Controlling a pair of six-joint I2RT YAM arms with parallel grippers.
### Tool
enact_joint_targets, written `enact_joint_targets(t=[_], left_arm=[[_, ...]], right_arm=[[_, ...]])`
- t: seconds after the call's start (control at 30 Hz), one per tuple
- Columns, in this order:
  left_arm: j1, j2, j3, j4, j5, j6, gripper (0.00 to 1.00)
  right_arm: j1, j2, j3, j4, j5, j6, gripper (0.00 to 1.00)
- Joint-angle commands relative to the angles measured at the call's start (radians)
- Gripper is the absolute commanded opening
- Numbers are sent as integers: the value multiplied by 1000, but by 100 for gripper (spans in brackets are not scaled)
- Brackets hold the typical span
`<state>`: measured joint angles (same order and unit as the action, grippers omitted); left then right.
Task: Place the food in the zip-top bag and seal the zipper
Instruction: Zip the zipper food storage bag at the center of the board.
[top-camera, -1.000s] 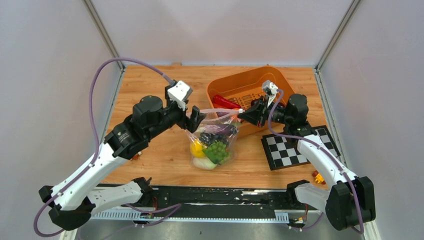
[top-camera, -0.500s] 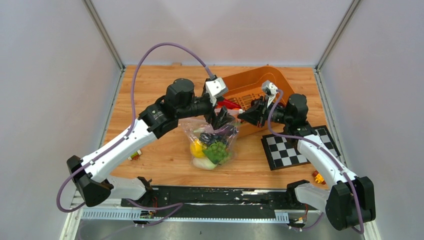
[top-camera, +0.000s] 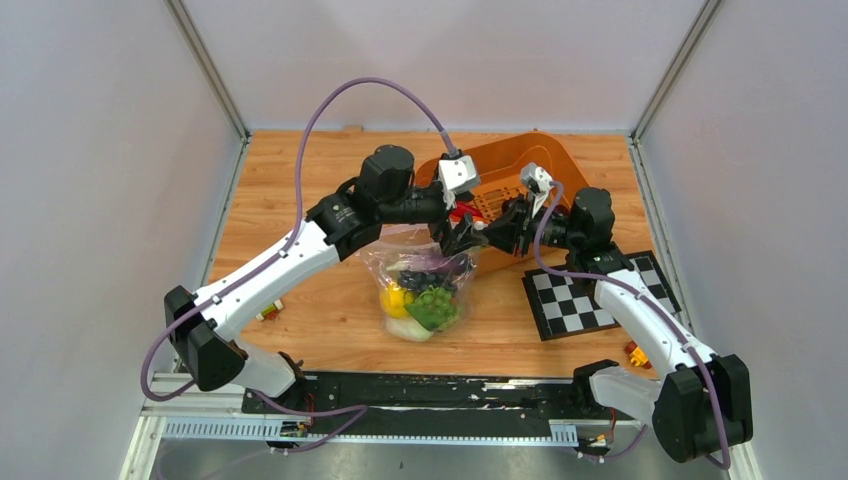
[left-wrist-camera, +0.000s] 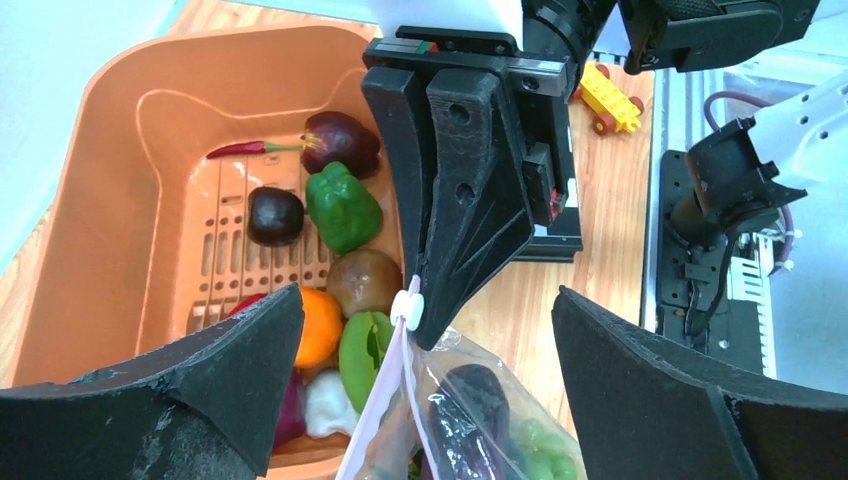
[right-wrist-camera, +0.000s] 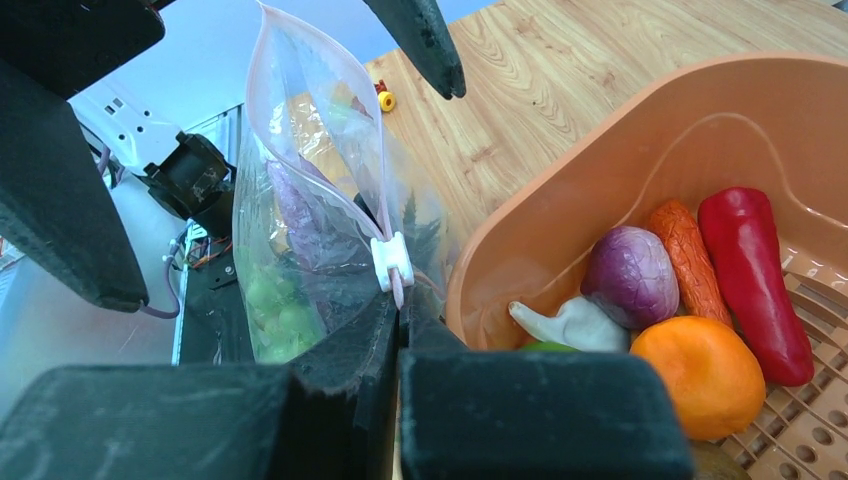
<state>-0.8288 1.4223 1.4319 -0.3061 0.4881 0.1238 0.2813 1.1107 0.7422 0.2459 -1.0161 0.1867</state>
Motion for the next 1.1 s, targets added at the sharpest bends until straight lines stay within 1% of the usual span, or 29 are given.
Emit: enact_joint_targets(t=[0.0, 0.13, 0.3, 0.4, 0.47, 0.6, 0.67, 0.7, 0.9, 1.07], left_arm=[[7, 16, 72, -20, 70, 50, 99], [13, 59, 113, -75, 109, 52, 95], [16, 105, 155, -106, 148, 46, 80], [16, 107, 165, -146, 150, 67, 72], [17, 104, 162, -171, 138, 88, 67], [17, 124, 185, -243, 58, 123, 61], [17, 138, 210, -266, 60, 124, 53], [17, 140, 216, -269, 63, 120, 51], [17, 142, 216, -265, 50, 126, 45], [17, 154, 224, -284, 46, 134, 45]], right_arm=[[10, -17, 46, -6, -22, -30, 0], [15, -18, 52, -27, -21, -46, 0], [16, -27, 55, -48, -13, -58, 0], [16, -33, 55, -54, -9, -62, 0], [16, -34, 53, -58, -7, -66, 0], [18, -35, 58, -59, -13, -64, 0], [17, -36, 59, -60, -13, -65, 0], [18, -37, 58, -62, -14, -67, 0], [19, -38, 64, -75, -16, -78, 0], [19, -41, 63, -77, -17, -81, 0]])
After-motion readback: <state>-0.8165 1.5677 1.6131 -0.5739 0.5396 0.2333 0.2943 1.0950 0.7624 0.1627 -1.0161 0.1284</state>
